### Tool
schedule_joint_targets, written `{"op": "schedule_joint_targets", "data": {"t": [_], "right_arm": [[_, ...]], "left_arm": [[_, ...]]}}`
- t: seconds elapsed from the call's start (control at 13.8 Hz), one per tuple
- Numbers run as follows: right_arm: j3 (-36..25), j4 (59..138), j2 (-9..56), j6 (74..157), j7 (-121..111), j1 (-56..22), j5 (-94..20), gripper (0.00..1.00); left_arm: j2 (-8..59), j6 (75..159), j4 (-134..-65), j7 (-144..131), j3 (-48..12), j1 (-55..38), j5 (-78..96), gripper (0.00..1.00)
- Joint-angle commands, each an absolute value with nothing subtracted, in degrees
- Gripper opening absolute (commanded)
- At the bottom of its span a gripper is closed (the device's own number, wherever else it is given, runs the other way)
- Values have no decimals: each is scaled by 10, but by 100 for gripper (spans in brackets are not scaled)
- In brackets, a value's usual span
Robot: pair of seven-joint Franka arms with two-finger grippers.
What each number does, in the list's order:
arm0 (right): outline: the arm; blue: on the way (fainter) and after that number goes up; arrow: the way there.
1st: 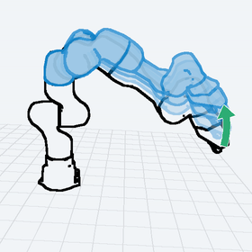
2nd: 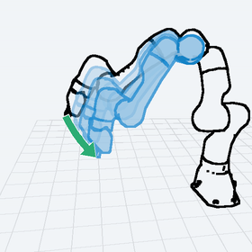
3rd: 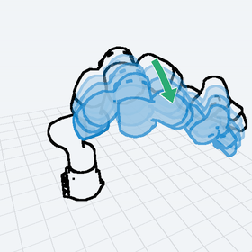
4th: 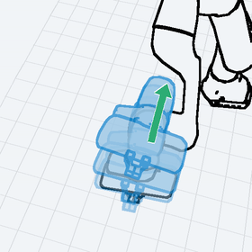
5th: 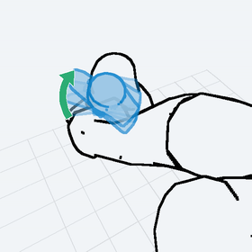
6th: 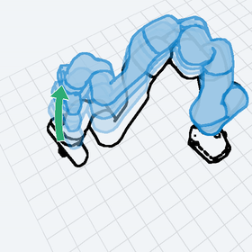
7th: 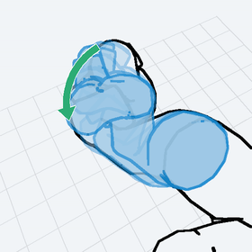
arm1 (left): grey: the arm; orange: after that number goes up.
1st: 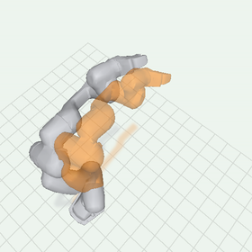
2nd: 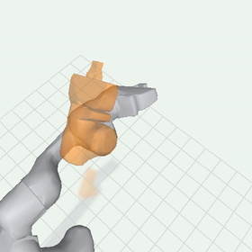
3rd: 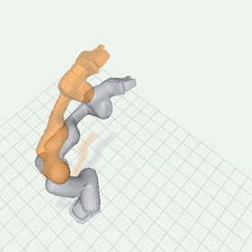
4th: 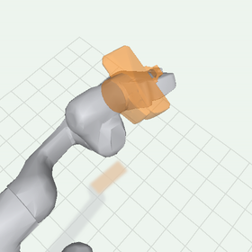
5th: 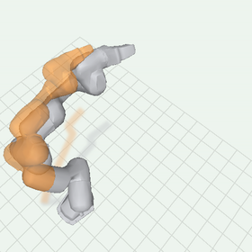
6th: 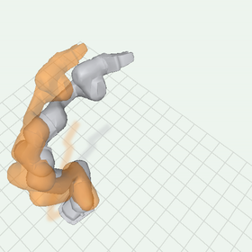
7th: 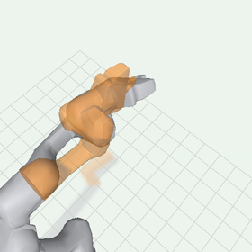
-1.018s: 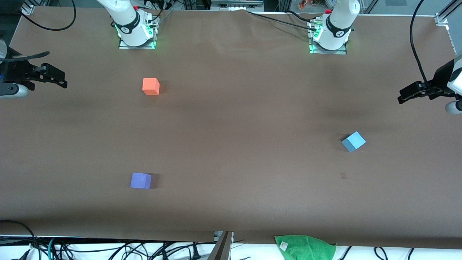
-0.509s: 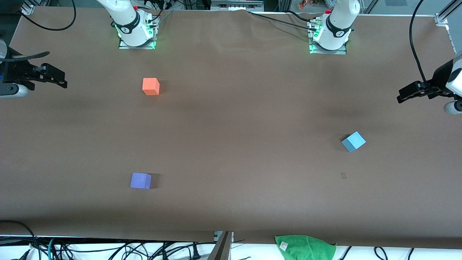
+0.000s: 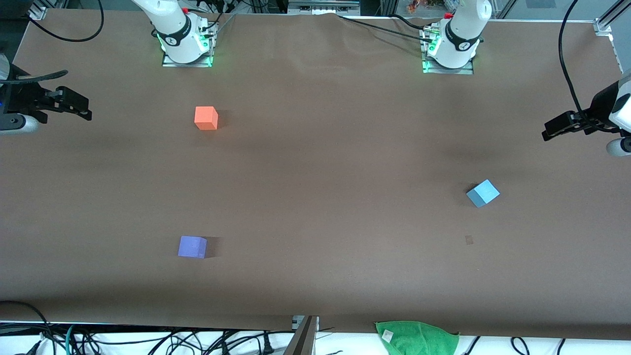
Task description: Place blue block between orange and purple blocks
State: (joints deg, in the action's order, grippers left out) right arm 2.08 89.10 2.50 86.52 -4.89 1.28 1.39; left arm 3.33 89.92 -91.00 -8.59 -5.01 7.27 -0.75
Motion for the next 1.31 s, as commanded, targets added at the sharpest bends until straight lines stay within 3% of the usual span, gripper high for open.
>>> {"op": "schedule_joint_targets", "data": {"t": [0.0, 1.24], "right_arm": [[20, 875, 32, 860, -54, 13, 11, 100], [20, 875, 31, 858, -53, 13, 11, 100]], "left_arm": [[36, 890, -903, -91, -47, 69, 10, 100], [36, 890, -907, -112, -48, 69, 9, 100]]}}
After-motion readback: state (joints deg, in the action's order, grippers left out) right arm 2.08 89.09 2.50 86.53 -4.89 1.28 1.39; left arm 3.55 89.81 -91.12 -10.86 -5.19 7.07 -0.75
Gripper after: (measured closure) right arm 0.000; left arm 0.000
